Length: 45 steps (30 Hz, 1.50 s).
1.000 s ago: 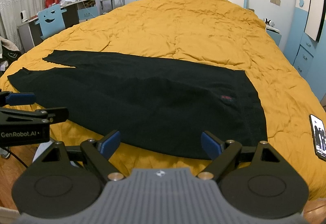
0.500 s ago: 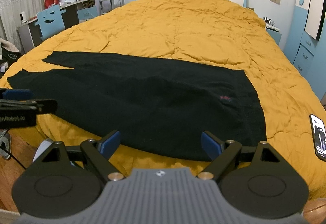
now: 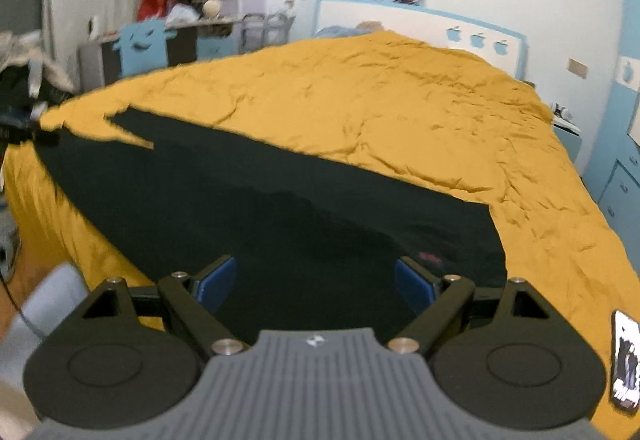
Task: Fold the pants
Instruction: 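Grasp the pant leg hem with the left gripper while the right grasps the waistband edge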
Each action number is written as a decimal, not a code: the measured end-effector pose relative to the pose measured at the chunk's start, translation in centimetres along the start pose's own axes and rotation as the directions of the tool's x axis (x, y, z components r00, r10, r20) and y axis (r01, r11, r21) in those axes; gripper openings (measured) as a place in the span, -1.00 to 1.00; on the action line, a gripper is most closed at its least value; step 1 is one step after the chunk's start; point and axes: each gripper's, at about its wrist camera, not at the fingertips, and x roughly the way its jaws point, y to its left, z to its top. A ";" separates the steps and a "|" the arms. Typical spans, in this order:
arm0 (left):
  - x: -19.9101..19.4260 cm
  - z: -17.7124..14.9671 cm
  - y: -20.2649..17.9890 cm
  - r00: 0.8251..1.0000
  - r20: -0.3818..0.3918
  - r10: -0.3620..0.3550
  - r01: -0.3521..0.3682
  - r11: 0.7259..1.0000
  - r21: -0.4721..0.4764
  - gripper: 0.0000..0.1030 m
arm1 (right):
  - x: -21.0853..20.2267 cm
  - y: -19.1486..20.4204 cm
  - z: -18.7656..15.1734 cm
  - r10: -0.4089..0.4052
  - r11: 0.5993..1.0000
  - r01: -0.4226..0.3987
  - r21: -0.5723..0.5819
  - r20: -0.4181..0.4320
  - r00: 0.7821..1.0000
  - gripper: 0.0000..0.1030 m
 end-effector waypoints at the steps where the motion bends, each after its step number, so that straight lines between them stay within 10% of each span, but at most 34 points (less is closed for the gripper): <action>1: 0.3 -0.2 0.5 1.000 -0.001 0.011 -0.011 0.999 0.041 0.63 | 0.3 -0.4 -0.3 -0.010 1.000 0.009 -0.020 -0.027 1.000 0.56; 10: 4.8 -5.0 6.3 0.991 -0.085 0.103 -0.068 0.938 0.340 0.58 | 3.0 -4.2 -2.6 -0.056 0.997 0.039 -0.073 -0.238 0.970 0.23; 20: 11.0 -8.5 9.7 0.912 -0.157 0.380 -0.224 0.780 0.584 0.46 | 4.1 -5.4 -2.9 -0.105 0.987 0.053 -0.148 -0.370 0.923 0.07; 27: 12.5 -8.9 8.4 0.902 -0.123 0.414 -0.261 0.749 0.609 -0.10 | 3.9 -5.3 -3.2 -0.119 0.963 0.009 -0.270 -0.397 0.910 -0.07; 36: 12.2 -5.3 10.2 0.908 -0.177 0.380 -0.287 0.871 0.398 -0.86 | 3.2 -3.5 -4.7 -0.096 0.874 -0.118 -0.471 -0.406 0.909 -0.11; 45: 11.7 -1.9 11.2 0.890 -0.223 0.397 -0.345 0.908 0.240 -0.95 | 4.5 -2.5 -6.6 -0.208 0.700 -0.082 -0.709 -0.312 0.927 -0.79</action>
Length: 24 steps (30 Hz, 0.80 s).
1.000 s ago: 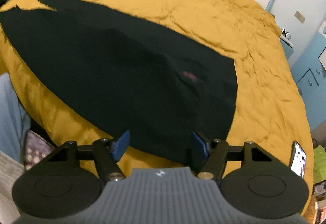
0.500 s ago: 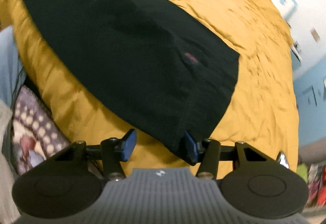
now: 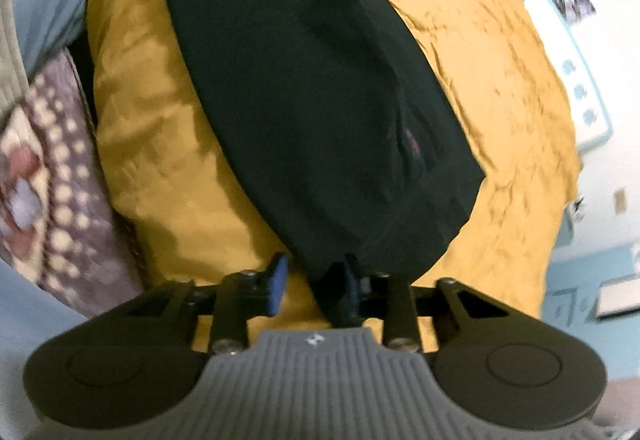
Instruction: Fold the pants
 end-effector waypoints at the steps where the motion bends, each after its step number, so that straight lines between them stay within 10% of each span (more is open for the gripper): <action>1: -0.1 0.3 0.2 1.000 -0.004 -0.001 0.001 1.000 -0.019 -0.96 | 0.0 0.0 0.0 -0.010 1.000 0.010 -0.019 0.010 1.000 -0.94; 13: -1.4 7.0 2.1 0.997 0.012 0.070 -0.068 0.988 -0.138 -0.97 | -1.8 -10.3 1.2 -0.069 0.977 0.035 0.209 0.157 0.985 -1.00; 24: 3.7 15.6 1.7 0.995 -0.037 0.094 -0.100 0.975 -0.198 -0.98 | 6.5 -20.4 5.6 -0.091 0.914 0.024 0.405 0.147 0.985 -1.00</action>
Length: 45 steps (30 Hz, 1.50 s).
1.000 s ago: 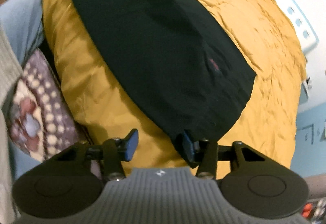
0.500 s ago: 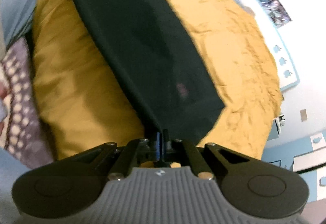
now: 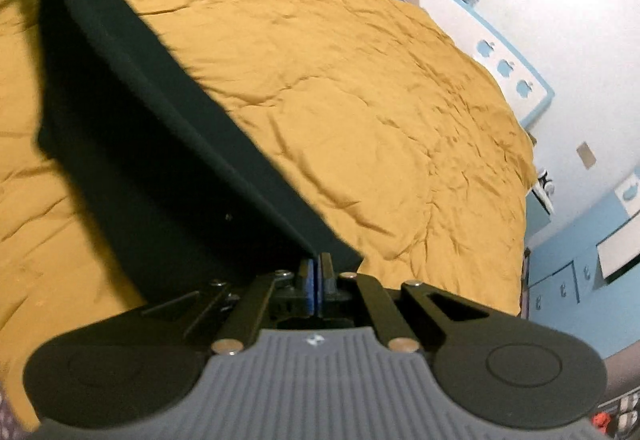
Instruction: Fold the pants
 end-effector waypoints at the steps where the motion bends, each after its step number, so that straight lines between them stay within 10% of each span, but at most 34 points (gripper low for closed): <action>1: 0.7 0.6 -0.4 1.000 -0.005 0.000 0.000 1.000 0.007 -0.98 | 1.3 -0.3 0.5 -0.003 1.000 0.003 0.004 -0.004 1.000 -1.00; 14: 9.6 3.8 -7.3 0.992 -0.126 0.020 -0.004 0.992 0.129 -0.98 | 16.6 -3.5 2.7 0.071 0.990 -0.056 0.133 -0.115 0.991 -1.00; 30: 13.3 4.0 -9.8 0.985 -0.170 0.013 -0.006 0.999 0.044 -0.95 | 19.2 -4.4 1.5 0.125 0.946 -0.081 0.314 -0.122 0.985 -1.00; 39: 10.8 3.9 -7.5 0.997 -0.052 -0.056 0.048 0.987 -0.151 0.09 | 19.4 -4.2 1.2 0.108 0.923 -0.057 0.380 -0.114 0.988 -1.00; 43: 6.7 4.3 -7.3 0.991 0.057 -0.118 0.125 0.982 -0.140 0.14 | 17.4 -4.0 1.6 0.048 0.917 -0.019 0.399 -0.063 0.997 -0.26; 45: 4.4 4.2 -8.1 0.971 0.085 -0.222 0.229 0.969 -0.089 -0.20 | 15.9 -3.6 1.9 0.022 0.918 -0.009 0.396 -0.027 0.999 -0.24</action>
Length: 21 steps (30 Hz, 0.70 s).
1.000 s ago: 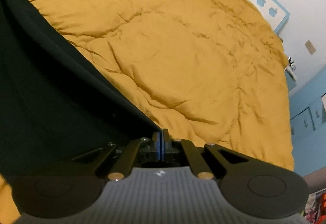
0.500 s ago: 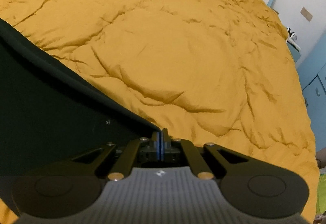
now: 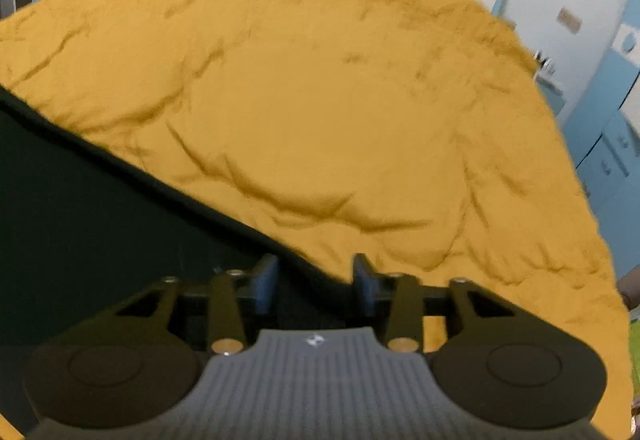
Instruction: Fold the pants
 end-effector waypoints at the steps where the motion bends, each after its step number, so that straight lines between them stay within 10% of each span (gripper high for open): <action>1: -0.9 -0.2 -0.8 0.997 -0.005 -0.071 0.071 0.997 0.023 -0.31 | -0.7 0.4 0.0 0.002 1.000 -0.002 -0.005 0.020 1.000 -0.25; 7: -3.5 -2.4 -7.8 0.946 -0.046 -0.321 0.324 0.938 0.124 -0.49 | -3.7 2.1 -1.8 0.006 0.998 -0.008 0.057 0.037 0.999 -0.27; 21: 1.5 -2.9 -13.2 0.951 -0.122 -0.284 0.292 0.955 0.054 -0.55 | -2.7 -7.6 -4.7 0.152 0.914 -0.175 0.365 0.093 0.984 -0.27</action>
